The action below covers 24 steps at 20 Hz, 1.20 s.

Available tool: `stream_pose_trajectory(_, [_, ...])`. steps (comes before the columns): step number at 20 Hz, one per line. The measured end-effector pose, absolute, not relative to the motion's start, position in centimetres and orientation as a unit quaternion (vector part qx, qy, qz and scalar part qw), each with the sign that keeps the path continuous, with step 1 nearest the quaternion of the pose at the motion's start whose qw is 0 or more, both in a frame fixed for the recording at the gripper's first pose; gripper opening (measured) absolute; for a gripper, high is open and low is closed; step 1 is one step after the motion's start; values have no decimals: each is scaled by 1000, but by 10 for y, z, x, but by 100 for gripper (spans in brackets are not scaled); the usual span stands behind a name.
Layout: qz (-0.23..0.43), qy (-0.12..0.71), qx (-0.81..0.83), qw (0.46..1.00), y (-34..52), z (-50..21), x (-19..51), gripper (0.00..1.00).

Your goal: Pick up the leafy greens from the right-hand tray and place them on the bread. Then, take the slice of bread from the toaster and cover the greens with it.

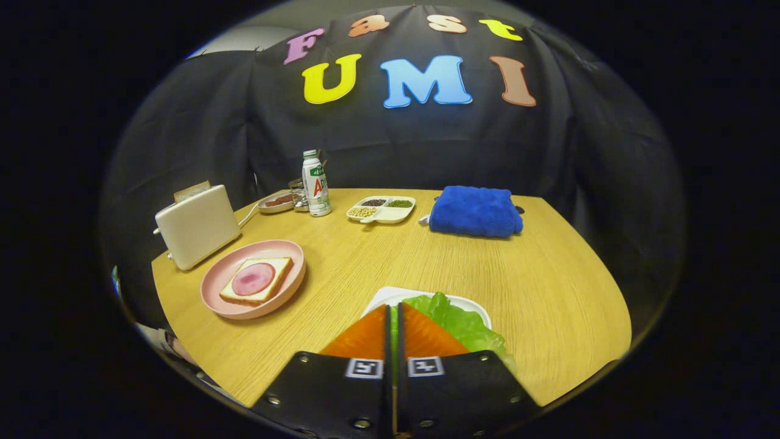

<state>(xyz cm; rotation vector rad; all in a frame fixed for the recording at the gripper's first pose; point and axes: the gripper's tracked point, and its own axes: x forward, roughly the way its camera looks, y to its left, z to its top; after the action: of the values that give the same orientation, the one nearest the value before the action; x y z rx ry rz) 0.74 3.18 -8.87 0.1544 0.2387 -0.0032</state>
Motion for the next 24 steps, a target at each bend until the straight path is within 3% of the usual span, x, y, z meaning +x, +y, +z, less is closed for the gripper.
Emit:
stream_pose_trajectory(2, [-6, 143, 50, 988, 30, -105, 9, 1])
stream_pose_trajectory(3, [-1, 157, 44, 987, 33, -115, 12, 18])
stream_pose_trajectory(5, [1, 166, 30, 986, 34, -121, 11, 69])
stream_pose_trajectory(8, [0, 184, 35, 982, 32, -130, 15, 85])
stream_pose_trajectory(10, [16, 201, 72, 977, 36, -138, 17, 86])
stream_pose_trajectory(11, [22, 198, 89, 976, 35, -131, 18, 82])
stream_pose_trajectory(12, [21, 195, 85, 977, 31, -135, 21, 70])
stream_pose_trajectory(14, [13, 196, 104, 975, 33, -134, 20, 11])
stream_pose_trajectory(15, [12, 193, 101, 976, 33, -132, 20, 5])
stream_pose_trajectory(18, [10, 172, 98, 980, 36, -124, 19, 5])
stream_pose_trajectory(19, [11, 169, 95, 981, 37, -122, 17, 0])
stream_pose_trajectory(24, [22, 140, 137, 980, 41, -112, 18, 0])
